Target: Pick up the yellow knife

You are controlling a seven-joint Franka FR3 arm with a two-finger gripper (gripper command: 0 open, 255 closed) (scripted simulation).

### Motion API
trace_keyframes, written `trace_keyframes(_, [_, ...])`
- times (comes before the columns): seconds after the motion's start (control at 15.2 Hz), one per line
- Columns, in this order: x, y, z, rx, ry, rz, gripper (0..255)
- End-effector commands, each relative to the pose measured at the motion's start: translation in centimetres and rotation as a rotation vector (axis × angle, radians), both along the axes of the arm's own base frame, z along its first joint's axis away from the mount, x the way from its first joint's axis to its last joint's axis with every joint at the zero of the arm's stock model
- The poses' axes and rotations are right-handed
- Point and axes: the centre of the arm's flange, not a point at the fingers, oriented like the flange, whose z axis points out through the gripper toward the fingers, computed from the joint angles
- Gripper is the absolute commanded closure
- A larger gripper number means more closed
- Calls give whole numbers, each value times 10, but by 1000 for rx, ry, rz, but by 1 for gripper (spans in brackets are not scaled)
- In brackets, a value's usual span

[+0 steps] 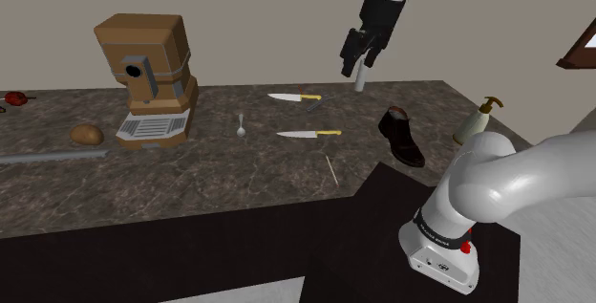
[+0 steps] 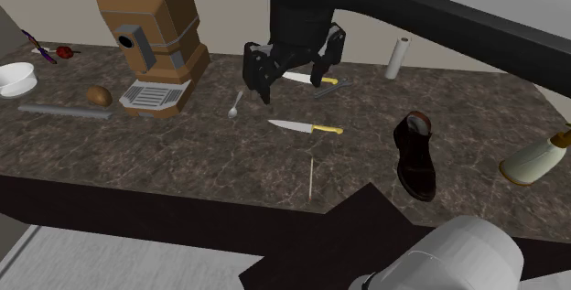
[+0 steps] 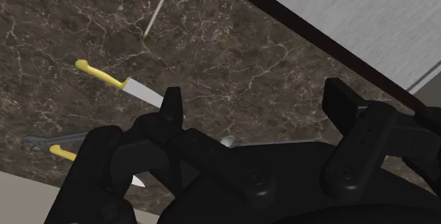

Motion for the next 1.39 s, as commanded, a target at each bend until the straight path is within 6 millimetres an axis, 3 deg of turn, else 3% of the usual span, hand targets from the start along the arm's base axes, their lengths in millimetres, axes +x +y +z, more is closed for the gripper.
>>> trace_keyframes(0.0, [0,0,0,0,0,0,0])
trace_keyframes(1.32, [155,-107,-198,-153,260,352,0])
